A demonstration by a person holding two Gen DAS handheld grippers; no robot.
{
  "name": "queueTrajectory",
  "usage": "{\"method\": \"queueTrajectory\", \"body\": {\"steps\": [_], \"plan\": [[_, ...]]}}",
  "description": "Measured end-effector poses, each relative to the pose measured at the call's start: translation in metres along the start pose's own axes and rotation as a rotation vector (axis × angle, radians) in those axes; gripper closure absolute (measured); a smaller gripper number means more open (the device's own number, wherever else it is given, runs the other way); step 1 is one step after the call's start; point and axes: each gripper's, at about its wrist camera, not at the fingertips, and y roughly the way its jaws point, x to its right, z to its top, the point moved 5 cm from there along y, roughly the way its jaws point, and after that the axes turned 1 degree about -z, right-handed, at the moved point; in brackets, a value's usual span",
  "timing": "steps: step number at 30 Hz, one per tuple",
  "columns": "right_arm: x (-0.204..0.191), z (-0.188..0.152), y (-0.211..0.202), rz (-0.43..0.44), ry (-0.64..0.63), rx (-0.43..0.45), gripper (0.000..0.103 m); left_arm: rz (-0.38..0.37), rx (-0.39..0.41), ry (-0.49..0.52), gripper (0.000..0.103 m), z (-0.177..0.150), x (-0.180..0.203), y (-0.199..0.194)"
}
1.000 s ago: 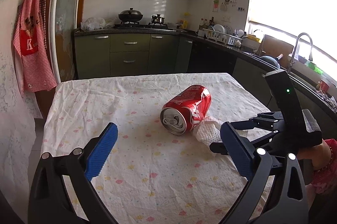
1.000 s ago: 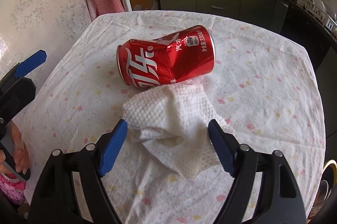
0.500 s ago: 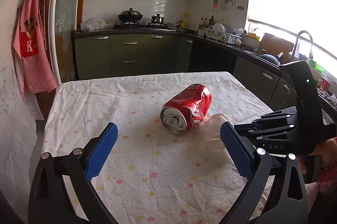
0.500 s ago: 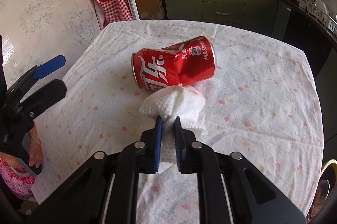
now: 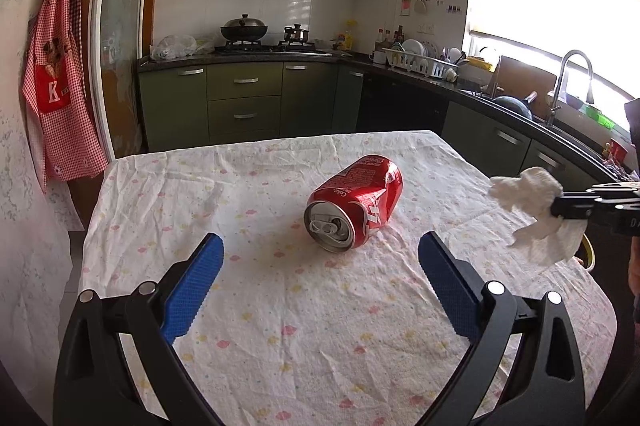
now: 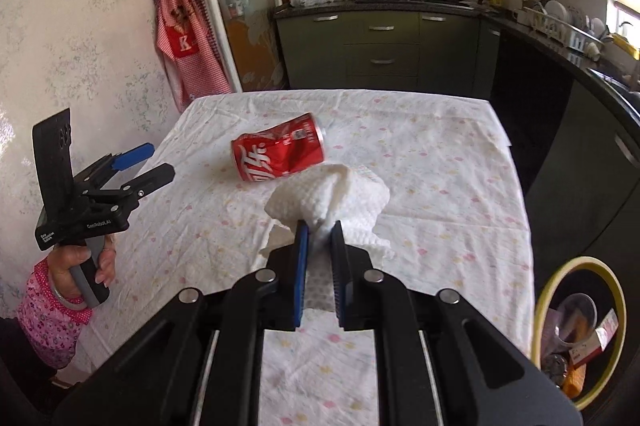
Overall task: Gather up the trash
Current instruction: 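Carry the white tissue with the right gripper and drop it into the bin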
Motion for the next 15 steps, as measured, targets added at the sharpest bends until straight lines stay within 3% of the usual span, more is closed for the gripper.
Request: {"method": "queueTrajectory", "body": {"steps": [15], "plan": [[0.194,-0.065,-0.097,-0.463,0.301,0.001,0.090,0.005,-0.029,0.038,0.006,-0.005,0.007,0.009]]}}
